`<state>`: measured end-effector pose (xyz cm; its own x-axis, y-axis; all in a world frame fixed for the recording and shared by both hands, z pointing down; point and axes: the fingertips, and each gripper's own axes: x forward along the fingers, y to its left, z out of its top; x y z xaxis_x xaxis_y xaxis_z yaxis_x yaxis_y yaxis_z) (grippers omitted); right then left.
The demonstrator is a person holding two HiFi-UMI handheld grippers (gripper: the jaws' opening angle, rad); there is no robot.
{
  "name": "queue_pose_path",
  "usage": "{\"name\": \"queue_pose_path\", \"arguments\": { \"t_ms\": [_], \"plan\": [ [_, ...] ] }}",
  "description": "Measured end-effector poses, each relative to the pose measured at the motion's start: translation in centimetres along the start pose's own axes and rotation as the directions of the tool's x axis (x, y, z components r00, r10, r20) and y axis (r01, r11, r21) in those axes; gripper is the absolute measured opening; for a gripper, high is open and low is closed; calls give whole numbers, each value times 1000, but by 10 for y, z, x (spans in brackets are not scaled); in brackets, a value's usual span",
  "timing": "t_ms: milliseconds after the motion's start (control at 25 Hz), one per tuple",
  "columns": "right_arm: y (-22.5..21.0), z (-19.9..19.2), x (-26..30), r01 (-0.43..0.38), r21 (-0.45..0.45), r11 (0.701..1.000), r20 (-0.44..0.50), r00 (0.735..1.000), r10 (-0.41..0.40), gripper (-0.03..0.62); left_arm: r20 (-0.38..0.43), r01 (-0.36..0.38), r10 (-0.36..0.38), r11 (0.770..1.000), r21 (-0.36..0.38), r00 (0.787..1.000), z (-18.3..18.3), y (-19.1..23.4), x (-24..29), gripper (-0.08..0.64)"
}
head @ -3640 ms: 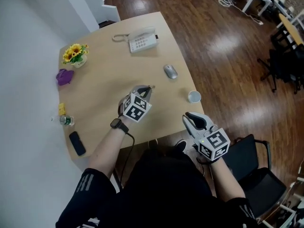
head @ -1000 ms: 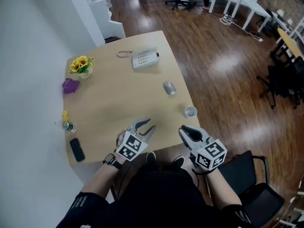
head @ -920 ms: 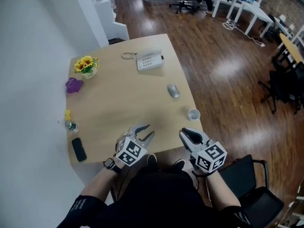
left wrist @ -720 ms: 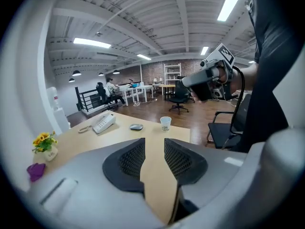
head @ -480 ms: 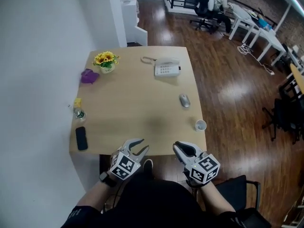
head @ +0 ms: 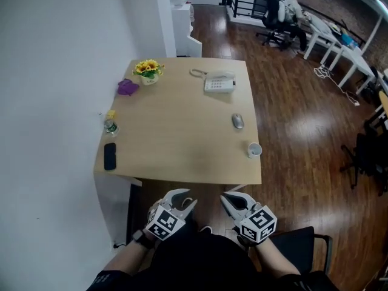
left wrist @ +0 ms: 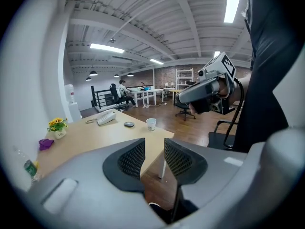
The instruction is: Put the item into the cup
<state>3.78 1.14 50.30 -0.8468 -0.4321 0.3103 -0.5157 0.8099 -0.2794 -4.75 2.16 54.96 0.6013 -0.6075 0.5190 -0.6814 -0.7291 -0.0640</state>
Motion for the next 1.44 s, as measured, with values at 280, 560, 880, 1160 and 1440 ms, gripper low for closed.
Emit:
{"name": "queue_pose_path", "arguments": {
  "t_ms": [280,560,880,1160,1440],
  "plan": [
    [19,-11,-28,0,-2,1000,20,1000,0,9,13,25,-25,1000,14,1000,4,-49,-18,120],
    [43,-10,-31,-2,-11,1000,65,998,2,8,14,36,-37,999,36,999,7,-58,-32,120],
    [61,-3,-30,12,-12,1000,76,997,-11,8,19,32,-33,998,53,999,1,-59,-50,120],
    [71,3,-25,18,-49,999,63,998,-15,8,41,18,-20,998,53,999,-1,-50,-62,120],
    [79,9,-23,22,-72,997,63,998,-18,8,57,12,-15,999,53,998,0,-47,-72,120]
  ]
}}
